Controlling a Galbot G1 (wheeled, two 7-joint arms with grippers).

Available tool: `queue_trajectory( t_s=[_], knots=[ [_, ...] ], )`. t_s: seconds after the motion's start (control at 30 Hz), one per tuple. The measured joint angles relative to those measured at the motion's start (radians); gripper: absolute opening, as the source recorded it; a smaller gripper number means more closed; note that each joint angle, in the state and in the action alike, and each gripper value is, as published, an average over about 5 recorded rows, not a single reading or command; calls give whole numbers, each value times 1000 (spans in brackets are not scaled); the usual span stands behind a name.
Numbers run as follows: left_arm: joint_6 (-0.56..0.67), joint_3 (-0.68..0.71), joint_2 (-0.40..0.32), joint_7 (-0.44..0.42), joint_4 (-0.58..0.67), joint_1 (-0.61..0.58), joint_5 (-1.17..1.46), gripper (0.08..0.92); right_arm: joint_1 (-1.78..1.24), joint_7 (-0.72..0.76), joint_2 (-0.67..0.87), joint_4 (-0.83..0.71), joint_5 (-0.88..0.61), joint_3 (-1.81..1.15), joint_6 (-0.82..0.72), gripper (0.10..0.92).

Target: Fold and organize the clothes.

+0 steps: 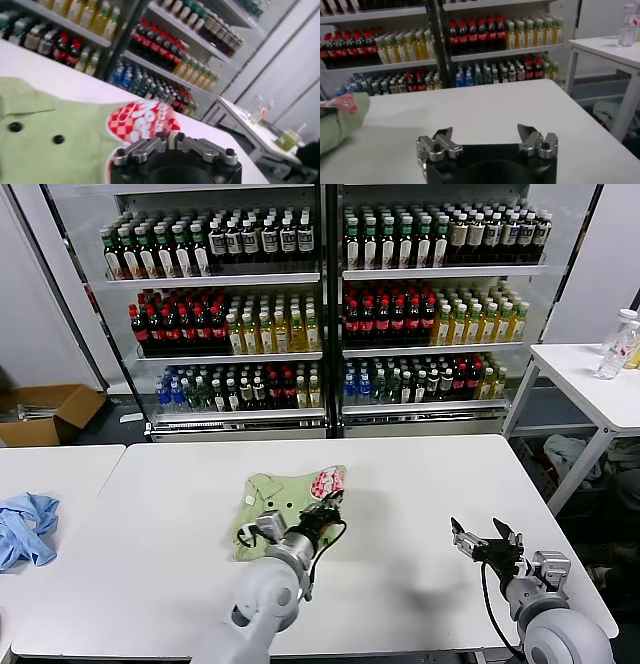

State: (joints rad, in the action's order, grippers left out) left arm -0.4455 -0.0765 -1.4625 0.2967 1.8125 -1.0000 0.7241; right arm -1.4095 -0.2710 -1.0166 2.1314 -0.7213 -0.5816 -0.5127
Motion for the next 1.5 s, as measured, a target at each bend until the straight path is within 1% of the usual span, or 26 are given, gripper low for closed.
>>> queue_trajectory(
  t_s=[0.17,0.3,0.53,0.67,0.73,0.87,0.97,1.2,1.5],
  knots=[
    [20,15,13,-30,22,-14,-105,386,54,-9,-7,-14,-7,58,-6,823],
    [28,-16,40,-39,71,-42,-123,499,117,-18,-19,-31,-9,138,-12,823],
    [55,-141,110,-48,155,-121,-118,707,264,-49,-57,-106,-30,318,-24,823],
    [75,-225,148,-52,193,-182,-109,798,356,-77,-81,-168,-49,431,-38,823],
    [83,-262,160,-53,208,-213,-105,816,399,-91,-93,-204,-58,482,-43,823],
    [94,-320,173,-53,233,-268,-103,822,478,-121,-121,-283,-78,569,-50,820],
    [99,-346,177,-49,248,-300,-104,823,526,-150,-141,-340,-94,622,-53,778],
    [105,-388,181,-45,274,-350,-105,822,602,-215,-158,-435,-130,692,-56,577],
    [108,-409,182,-42,291,-382,-101,822,643,-239,-138,-476,-146,715,-48,317]
  ],
)
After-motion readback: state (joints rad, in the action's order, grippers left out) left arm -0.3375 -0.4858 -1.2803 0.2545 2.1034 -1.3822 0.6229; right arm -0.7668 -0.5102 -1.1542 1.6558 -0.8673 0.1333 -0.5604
